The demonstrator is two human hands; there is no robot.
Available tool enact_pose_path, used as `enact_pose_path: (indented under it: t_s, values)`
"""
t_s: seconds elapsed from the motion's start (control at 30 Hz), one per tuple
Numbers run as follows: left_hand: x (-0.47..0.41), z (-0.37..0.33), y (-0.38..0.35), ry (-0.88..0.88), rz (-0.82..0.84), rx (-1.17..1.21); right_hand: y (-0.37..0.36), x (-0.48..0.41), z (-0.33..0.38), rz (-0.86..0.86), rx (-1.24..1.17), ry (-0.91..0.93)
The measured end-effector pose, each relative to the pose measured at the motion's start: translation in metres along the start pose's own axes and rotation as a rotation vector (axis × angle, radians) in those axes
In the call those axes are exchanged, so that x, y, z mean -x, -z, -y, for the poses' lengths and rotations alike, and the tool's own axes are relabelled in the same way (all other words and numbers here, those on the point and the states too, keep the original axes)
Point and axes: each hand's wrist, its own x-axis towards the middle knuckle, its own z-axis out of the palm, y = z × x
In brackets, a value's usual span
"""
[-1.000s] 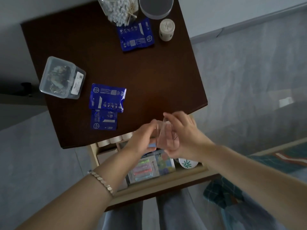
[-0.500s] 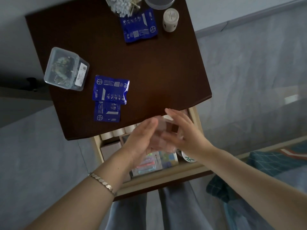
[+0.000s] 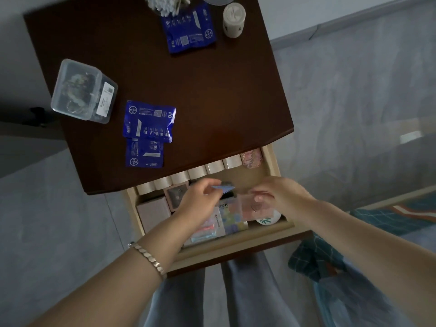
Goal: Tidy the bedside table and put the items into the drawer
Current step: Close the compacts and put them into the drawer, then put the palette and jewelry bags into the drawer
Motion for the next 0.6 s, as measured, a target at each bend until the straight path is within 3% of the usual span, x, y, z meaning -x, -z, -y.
enact_pose_path:
  t_s: [0.13, 0.37, 0.6]
  values:
    - [-0.002, 0.004, 0.005, 0.033, -0.048, 0.042, -0.031, -0.011, -0.015, 0.036, 0.147, 0.049]
    - [-0.004, 0.002, 0.01, 0.061, -0.074, 0.073, -0.041, -0.023, -0.036, -0.026, 0.698, 0.183]
    - [-0.007, -0.008, 0.011, 0.05, -0.063, 0.087, -0.052, -0.021, -0.02, -0.064, 0.763, 0.203]
